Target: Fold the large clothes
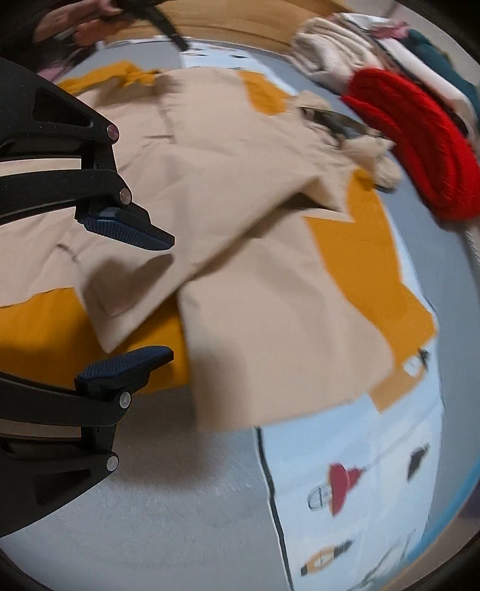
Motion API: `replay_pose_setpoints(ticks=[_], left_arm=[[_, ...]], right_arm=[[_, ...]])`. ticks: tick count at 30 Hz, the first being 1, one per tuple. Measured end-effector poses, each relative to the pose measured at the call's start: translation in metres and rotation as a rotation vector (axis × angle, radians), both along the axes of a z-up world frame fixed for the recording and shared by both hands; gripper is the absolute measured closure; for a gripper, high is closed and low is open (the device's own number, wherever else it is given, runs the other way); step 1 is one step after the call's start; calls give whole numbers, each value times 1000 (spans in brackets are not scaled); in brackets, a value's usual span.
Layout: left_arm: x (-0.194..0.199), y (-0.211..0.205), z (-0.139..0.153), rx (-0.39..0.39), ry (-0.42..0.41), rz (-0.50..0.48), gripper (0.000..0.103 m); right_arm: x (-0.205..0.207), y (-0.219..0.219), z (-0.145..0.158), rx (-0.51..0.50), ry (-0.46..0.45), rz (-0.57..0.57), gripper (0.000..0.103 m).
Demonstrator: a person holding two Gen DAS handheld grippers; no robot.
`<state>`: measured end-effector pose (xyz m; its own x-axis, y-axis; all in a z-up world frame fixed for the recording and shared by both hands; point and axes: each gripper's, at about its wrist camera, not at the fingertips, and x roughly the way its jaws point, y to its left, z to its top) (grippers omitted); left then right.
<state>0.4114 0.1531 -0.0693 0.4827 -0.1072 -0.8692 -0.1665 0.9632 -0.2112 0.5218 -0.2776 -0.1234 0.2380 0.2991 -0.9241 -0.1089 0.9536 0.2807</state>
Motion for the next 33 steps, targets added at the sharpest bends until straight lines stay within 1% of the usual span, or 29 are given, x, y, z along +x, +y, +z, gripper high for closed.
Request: replay_pose_setpoints(ticks=[5,7,8,9,11,12,14,15,17,19,21,23,24,26,29,31,32,33], left_arm=[[1,-5,2,-8,-13,-22,77],[1,-7,4,-16,-21,-30,77],[1,-8,5,-19,-25,-34,77],[1,-9,6,-21,-31,-42,77],[0,-13,10,-19,-47,-61,77],[0,-16,12,-19,-57,-75,77],[-1,-25,16,-37,-80,-113,77],[-2,-30,18,-52,-90,-132,77],[-3,-43,21,-87,-110,-183,76],[-4,-57,24,-117,-127,-236,75],[-5,-70,26,-147,-145,-287,73],[-6,-82,28,-201,-159,-340,69],[-5,-85,29,-216,-163,-353,66],[-4,-91,31,-249,-175,-373,64],[3,-93,29,-305,-171,-362,62],[7,-90,24,-314,-147,-338,62],[10,-89,20,-309,-131,-325,65],[12,-88,17,-304,-124,-320,80]], right_arm=[[-8,10,-5,-64,-2,95,49],[-10,11,-9,-78,7,104,65],[-11,12,-9,-78,10,107,84],[-12,13,-6,-71,6,111,98],[-14,23,7,-35,-30,133,99],[-16,31,19,-8,-66,153,99],[-19,47,41,76,-117,178,99],[-20,56,51,136,-138,187,99],[-20,74,64,232,-166,197,99],[-20,94,72,337,-177,202,100],[-21,114,76,394,-187,200,100],[-23,135,78,423,-198,202,100],[-24,146,77,434,-198,202,100],[-24,162,77,449,-197,205,100],[-25,179,73,461,-182,216,100],[-25,187,72,458,-182,223,100],[-25,191,71,463,-182,224,100],[-25,192,72,471,-183,225,100]])
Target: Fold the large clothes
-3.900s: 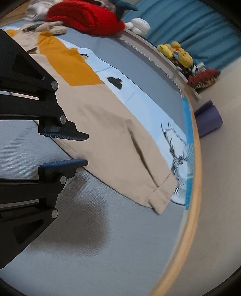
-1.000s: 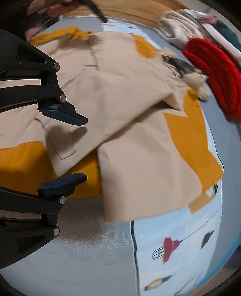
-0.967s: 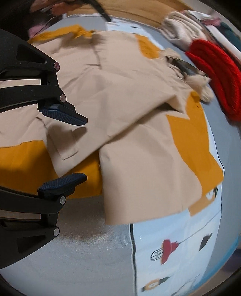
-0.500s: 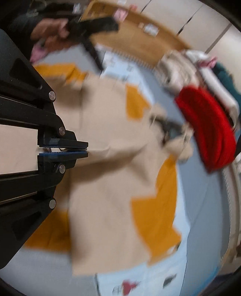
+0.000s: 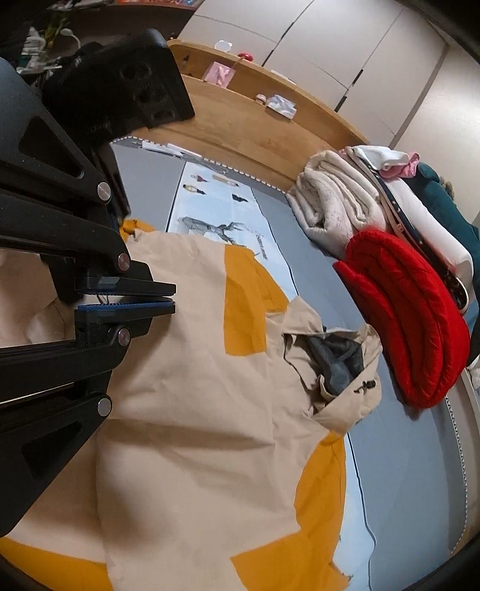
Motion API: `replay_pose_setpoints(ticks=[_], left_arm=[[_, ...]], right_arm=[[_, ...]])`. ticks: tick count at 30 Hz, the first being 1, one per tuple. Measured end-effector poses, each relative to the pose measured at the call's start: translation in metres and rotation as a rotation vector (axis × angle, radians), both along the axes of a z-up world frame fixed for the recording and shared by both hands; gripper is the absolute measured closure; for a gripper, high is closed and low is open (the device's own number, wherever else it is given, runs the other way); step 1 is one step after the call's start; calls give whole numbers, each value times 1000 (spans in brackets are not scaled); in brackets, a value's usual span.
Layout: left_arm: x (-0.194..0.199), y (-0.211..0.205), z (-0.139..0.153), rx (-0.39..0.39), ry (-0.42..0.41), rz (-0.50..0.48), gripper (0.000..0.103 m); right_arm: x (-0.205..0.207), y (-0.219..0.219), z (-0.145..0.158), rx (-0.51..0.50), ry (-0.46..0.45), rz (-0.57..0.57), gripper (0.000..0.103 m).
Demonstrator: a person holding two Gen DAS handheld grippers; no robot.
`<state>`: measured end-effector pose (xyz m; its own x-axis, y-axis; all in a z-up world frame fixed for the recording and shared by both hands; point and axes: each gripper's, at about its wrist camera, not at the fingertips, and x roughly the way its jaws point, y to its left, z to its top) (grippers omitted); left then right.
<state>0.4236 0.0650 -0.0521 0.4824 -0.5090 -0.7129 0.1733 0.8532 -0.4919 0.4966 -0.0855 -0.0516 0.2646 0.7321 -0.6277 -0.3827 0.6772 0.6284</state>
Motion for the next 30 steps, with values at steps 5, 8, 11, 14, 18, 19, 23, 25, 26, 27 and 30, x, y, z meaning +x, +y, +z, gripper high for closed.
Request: replay_pose_setpoints(ticks=[5,8,11,14,18,19,23,25,26,27,30], left_arm=[[7,35,-4,132,38,128,97],[7,93,-15,156,120,334,97],[2,143,-21,248,166,514,97],[-9,192,-27,219,225,670,96],[-19,222,-37,185,291,777,81],[-21,225,-38,164,300,784,77],[-24,233,-52,-3,349,779,71],[-24,231,-60,-40,386,788,69],[-25,232,-65,-45,410,798,69],[-26,232,-68,-44,423,806,68],[-28,235,-82,-78,462,817,69]], right_arm=[[7,-2,4,11,0,-32,97],[13,-16,3,-59,-19,-127,93],[21,-40,-6,-97,25,-245,89],[27,-65,-16,-159,67,-352,89],[32,-95,-35,-255,141,-483,89],[33,-101,-39,-266,164,-503,89],[36,-122,-62,-334,264,-570,89],[38,-130,-75,-362,319,-601,89],[37,-135,-81,-369,345,-620,89],[38,-141,-87,-375,373,-641,89],[37,-159,-104,-366,444,-704,89]])
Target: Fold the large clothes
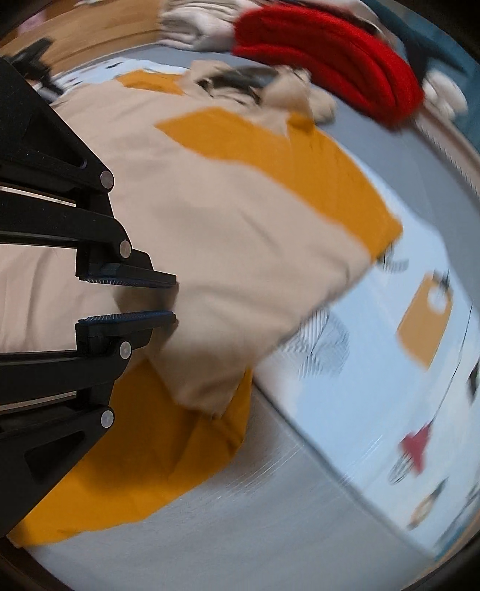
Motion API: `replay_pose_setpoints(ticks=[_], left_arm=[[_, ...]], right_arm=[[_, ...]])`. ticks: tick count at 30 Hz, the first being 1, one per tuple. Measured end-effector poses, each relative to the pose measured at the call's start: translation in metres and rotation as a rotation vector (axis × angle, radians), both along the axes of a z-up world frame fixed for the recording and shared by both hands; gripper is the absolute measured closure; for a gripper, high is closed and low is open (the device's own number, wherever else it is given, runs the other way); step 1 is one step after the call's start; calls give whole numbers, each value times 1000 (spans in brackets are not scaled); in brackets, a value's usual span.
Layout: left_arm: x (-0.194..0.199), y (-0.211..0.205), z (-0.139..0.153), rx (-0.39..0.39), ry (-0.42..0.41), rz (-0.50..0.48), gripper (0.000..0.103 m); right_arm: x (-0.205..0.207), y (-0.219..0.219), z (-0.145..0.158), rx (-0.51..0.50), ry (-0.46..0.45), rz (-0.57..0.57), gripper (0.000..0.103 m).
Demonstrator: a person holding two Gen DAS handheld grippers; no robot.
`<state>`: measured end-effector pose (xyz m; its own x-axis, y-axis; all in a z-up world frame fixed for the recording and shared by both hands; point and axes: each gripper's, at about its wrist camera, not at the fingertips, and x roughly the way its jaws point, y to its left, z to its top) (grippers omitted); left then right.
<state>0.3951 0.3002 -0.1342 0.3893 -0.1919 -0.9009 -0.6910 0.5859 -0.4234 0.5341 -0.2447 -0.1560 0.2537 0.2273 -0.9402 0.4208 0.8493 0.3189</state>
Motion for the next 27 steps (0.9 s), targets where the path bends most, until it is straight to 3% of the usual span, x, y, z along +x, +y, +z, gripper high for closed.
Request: replay_pose_setpoints(ticks=[1,3,4,8,11,13,15,16,17,20,23,27], left_arm=[[-1,1,-4,-24,-1,-1,72],[-1,-1,-9,-65,-12,-16,99],[1,-3,-7,-50,-19,-30,100],[7,-11,25,124,-71,-86,100],[9,-10,11,139,24,-85,96],[10,-11,8,197,69,-93,96],[11,-17,24,287,27,-110,94],[12,-20,32,302,-6,-127,89],[13,-26,40,307,-49,-155,81],[17,-36,40,254,-95,-222,76],[22,-41,13,163,-18,-260,76],[21,-43,-5,153,55,-259,76]], right_arm=[[0,-5,-3,-4,10,-20,89],[1,-10,-3,-10,10,-36,89],[2,-10,0,-18,1,-31,89],[5,1,26,-39,-127,24,89],[9,20,40,-34,-204,117,89],[11,24,32,-6,-174,142,89],[11,18,12,7,-80,107,89],[10,12,2,-6,-30,77,89],[9,6,-5,-16,-3,53,89],[6,-4,-6,-45,4,20,89],[8,8,16,-110,-87,70,89],[14,33,33,-87,-183,201,89]])
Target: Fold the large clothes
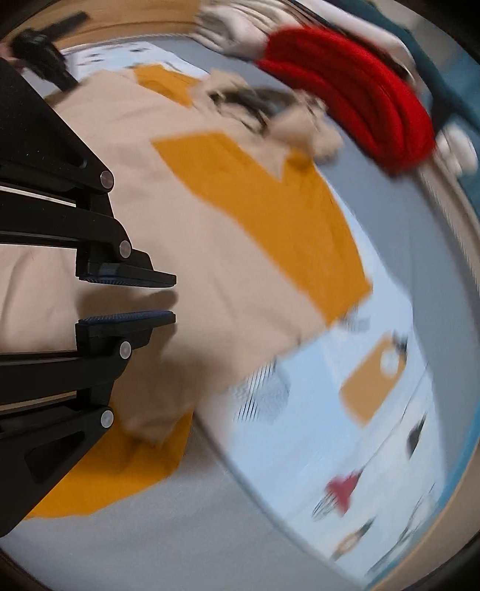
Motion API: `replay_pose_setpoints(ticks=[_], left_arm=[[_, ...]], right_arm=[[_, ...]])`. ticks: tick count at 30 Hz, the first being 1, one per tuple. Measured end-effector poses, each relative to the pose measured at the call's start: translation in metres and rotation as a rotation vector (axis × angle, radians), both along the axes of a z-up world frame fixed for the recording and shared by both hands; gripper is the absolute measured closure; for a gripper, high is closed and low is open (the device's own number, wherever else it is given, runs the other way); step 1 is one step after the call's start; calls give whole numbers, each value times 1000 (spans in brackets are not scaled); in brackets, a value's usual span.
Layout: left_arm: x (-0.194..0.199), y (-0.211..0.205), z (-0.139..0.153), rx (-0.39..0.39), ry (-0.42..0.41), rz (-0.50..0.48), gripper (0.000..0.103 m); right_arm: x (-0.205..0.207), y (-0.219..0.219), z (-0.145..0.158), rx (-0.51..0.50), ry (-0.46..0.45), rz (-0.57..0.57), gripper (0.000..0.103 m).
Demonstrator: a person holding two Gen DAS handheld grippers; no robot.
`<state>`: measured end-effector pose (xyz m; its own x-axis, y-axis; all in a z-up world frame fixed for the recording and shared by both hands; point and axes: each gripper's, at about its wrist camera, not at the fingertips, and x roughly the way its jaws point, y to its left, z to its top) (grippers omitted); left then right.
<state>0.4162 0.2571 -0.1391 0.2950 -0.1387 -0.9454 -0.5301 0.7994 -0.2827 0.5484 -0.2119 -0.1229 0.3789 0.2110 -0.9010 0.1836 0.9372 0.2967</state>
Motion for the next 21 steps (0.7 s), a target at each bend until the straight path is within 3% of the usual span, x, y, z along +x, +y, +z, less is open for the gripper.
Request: replay_pose_setpoints(ticks=[2,5,9,14,21], left_arm=[[0,-1,7,13,-20,-4,76],[2,-7,16,30,-61,-33,75],[5,-14,7,35,-20,-48,74],[6,-20,17,70,-46,-52,74],[-1,-33,40,129,-113,-87,74]], right_arm=[[3,9,-9,26,45,48,89],[4,9,-31,-16,153,54,89],[1,14,-29,-54,150,88,89],[-4,26,8,-133,16,134,89],[-27,73,64,-310,-223,312,89]])
